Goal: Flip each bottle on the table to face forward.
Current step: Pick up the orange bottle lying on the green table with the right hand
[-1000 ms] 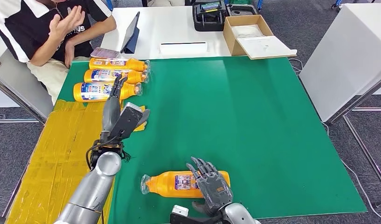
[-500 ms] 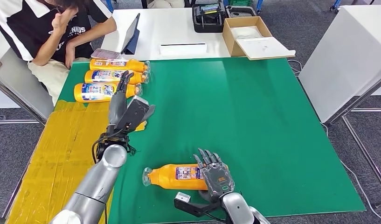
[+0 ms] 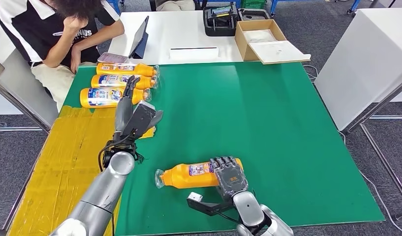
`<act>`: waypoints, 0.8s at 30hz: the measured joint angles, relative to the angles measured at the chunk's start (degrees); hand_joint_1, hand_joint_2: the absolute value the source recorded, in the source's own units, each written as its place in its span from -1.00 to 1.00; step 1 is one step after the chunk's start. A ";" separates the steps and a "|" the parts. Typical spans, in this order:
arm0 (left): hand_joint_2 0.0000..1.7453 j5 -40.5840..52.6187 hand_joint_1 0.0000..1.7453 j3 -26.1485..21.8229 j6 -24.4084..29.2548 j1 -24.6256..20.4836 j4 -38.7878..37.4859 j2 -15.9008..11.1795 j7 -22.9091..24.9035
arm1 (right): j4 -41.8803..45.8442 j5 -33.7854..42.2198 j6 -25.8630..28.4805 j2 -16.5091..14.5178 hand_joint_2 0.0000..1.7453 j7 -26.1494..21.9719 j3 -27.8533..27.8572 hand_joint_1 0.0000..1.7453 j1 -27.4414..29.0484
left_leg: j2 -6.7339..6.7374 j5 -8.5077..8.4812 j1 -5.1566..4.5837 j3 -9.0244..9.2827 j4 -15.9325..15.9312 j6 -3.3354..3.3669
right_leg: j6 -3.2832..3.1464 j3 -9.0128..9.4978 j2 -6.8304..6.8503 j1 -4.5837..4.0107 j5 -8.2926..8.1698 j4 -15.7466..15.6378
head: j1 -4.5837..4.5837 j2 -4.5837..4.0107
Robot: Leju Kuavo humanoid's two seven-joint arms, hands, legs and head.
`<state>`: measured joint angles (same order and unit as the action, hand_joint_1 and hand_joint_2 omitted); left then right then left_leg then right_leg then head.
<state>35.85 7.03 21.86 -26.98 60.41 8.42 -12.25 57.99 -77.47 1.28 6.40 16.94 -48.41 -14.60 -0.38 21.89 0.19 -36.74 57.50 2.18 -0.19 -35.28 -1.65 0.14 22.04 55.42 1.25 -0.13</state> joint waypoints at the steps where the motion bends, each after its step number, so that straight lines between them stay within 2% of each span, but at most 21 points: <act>1: 1.00 -0.37 -1.00 -0.01 0.27 0.02 -0.08 -0.08 -0.13 | -0.18 -0.39 -0.41 -0.04 1.00 0.28 -0.08 1.00 -0.34 | -0.01 0.00 0.00 0.00 0.00 0.00 | 0.00 0.01 0.00 0.00 0.00 0.00 | -0.01 0.00; 11: 1.00 -3.27 -1.00 -0.63 1.17 1.73 -0.13 -1.72 -1.62 | 0.30 -0.55 -3.23 -0.14 1.00 1.05 0.14 1.00 -2.43 | -0.03 0.01 -0.01 -0.05 0.00 0.00 | 0.01 0.02 0.01 0.01 0.01 0.01 | 0.00 0.00; 14: 1.00 -4.57 -1.00 -1.87 1.59 3.13 0.05 -2.70 -3.04 | 1.29 1.27 -0.26 -1.17 1.00 0.34 1.48 1.00 -2.14 | -0.01 0.00 0.00 -0.12 0.00 0.00 | 0.01 -0.04 0.01 0.01 0.01 0.03 | -0.01 0.00; 19: 1.00 -7.76 -1.00 -4.59 2.45 7.89 2.63 -5.17 -5.42 | 2.50 5.72 8.61 -4.31 1.00 -3.42 6.35 1.00 -1.61 | 0.11 -0.03 0.03 -0.36 0.00 -0.06 | -0.08 -0.37 -0.09 0.00 -0.05 0.05 | 0.01 0.00; 24: 1.00 -8.63 -1.00 -5.34 2.54 10.48 4.57 -6.21 -5.93 | 2.92 6.52 10.47 -5.96 1.00 -4.45 8.79 1.00 -1.73 | -0.05 -0.04 0.08 -0.49 0.00 -0.08 | -0.11 -0.45 0.00 -0.04 0.04 0.05 | -0.02 0.00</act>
<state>27.22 1.69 24.39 -16.50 64.98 2.21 -18.19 60.92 -70.95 11.75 0.44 12.49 -39.62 -16.34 -0.43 21.85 0.27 -37.23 57.50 2.10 -0.30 -35.73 -1.65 0.10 22.08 55.47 1.22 -0.13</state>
